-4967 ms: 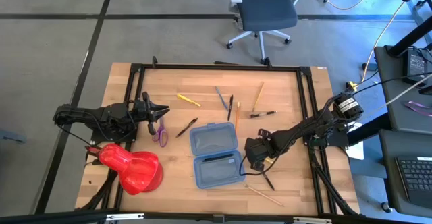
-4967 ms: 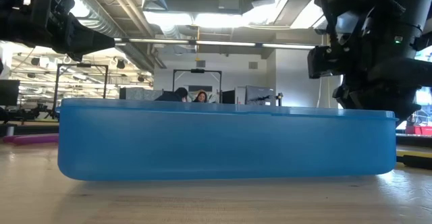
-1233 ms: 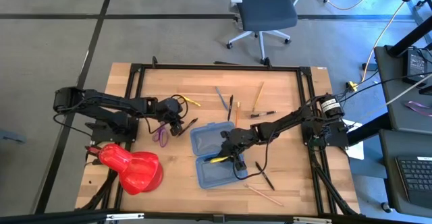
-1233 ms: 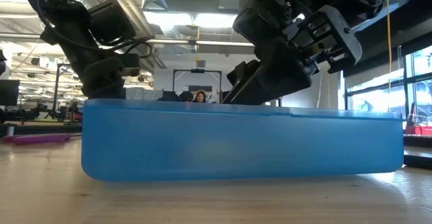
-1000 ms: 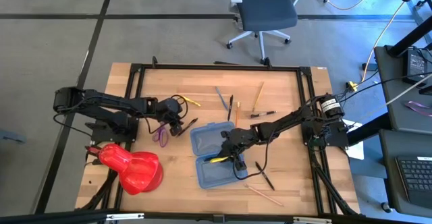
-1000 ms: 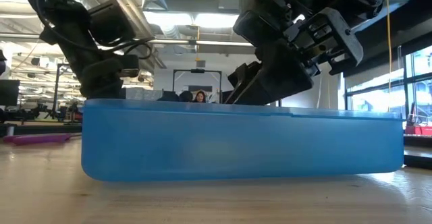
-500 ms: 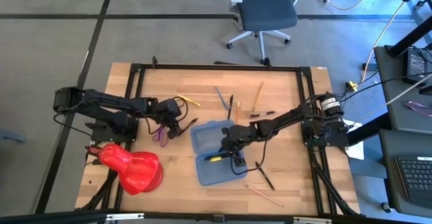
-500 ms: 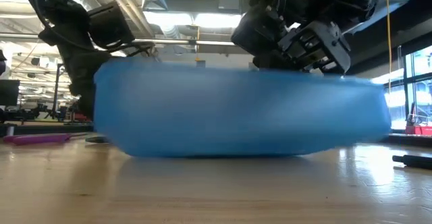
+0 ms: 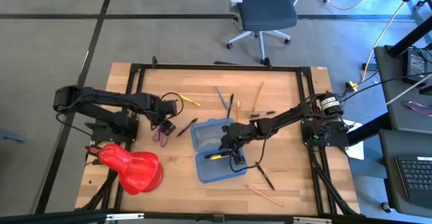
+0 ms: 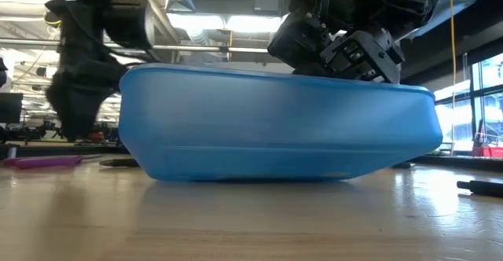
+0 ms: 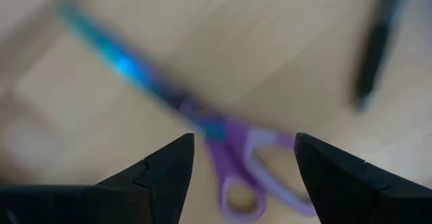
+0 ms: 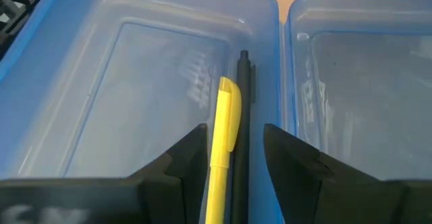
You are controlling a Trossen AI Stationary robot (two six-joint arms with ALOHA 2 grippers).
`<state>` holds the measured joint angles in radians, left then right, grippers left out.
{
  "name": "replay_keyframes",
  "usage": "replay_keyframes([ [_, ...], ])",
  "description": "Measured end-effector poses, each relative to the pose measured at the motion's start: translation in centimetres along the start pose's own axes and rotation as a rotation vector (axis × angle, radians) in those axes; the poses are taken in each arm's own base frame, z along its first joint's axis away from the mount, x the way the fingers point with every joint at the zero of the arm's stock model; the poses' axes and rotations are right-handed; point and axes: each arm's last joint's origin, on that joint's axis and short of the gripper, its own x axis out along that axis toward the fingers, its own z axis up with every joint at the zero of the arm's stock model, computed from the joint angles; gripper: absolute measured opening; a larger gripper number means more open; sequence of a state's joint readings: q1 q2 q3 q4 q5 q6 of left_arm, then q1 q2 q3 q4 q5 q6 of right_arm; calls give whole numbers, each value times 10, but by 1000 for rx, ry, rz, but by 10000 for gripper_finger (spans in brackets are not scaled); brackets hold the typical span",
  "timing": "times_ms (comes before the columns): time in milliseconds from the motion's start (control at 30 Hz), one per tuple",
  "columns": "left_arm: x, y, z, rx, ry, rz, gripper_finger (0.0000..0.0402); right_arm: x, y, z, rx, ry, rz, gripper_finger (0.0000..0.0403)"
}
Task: Pick & place school supplies into a supply box
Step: Put the scissors into the blue supply box
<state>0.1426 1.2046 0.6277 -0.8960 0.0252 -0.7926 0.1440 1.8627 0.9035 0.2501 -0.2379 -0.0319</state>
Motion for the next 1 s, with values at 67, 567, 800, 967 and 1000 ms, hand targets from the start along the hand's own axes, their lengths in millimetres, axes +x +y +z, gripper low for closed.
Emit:
replay_keyframes([
  [67,0,-1,-5,-22,28,17,249,0,0,0,-1,0,0,147],
  [567,1,-22,-33,-77,92,-8,248,0,0,0,-1,1,-1,147],
  [800,14,-34,-33,-57,98,0,248,0,0,0,2,1,-1,147],
  [967,26,-36,-33,-80,140,70,248,0,0,0,26,1,-1,147],
  [1000,29,-36,-33,-92,147,79,248,0,0,0,28,1,-1,147],
])
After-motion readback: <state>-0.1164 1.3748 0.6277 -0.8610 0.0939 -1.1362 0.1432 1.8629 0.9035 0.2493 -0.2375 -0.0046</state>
